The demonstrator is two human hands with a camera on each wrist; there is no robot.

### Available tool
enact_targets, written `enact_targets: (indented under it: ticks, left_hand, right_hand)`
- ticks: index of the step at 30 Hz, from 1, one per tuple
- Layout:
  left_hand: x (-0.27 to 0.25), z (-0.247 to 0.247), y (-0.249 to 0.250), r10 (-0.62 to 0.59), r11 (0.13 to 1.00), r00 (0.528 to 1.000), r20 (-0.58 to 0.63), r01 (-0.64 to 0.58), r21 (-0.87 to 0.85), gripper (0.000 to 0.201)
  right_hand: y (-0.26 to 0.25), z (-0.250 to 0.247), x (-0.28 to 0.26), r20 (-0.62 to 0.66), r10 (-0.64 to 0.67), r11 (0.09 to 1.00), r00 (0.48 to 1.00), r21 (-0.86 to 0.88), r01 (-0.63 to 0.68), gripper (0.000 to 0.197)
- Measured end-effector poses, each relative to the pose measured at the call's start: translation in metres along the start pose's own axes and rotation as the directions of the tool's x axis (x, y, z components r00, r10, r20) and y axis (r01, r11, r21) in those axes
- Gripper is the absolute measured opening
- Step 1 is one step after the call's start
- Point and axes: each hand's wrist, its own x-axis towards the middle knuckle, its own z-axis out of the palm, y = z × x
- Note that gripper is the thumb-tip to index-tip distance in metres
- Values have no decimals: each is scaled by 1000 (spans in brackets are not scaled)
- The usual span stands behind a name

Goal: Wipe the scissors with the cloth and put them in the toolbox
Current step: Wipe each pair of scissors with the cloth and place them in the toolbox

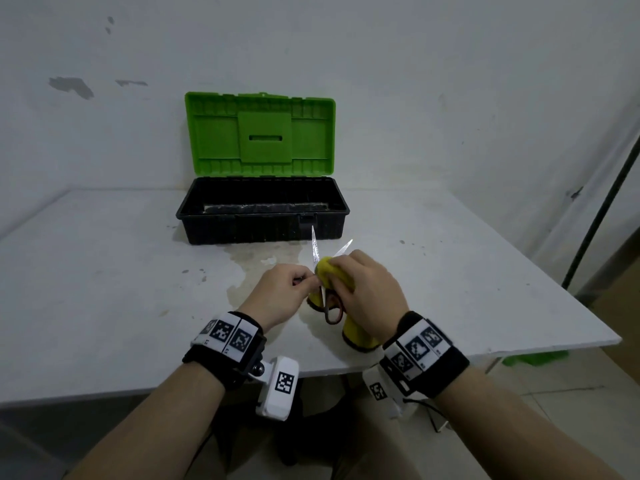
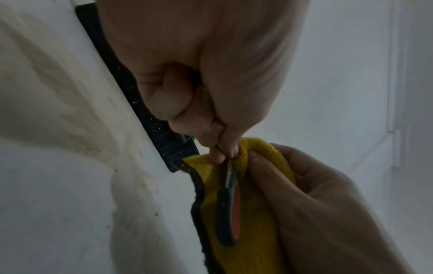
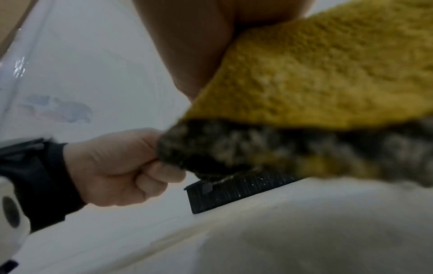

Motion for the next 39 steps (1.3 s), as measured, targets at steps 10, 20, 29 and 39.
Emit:
enact_targets:
  ticks: [10,20,29,39]
  left_hand:
    - [-6,-6,-7,-7,998,999,34,5,55,33]
    - [-2,-2,-2,26,1000,999,20,-26,4,28]
    - [-7,-7,-8,36,999,999,26,-37,37,31]
    - [-4,-7,-6,-8,1000,1000,22,8,-7,28]
  right_hand:
    - [26,-13,30,-76,203,979,976,-4,-204,18]
    - [-8,1,0,-15,9,1000,1000,15,-9,20]
    - [26,-12,29,-72,206,977,976,-34,-209,21]
    - [9,-15,7,-76,62,997,995,49,-59,18]
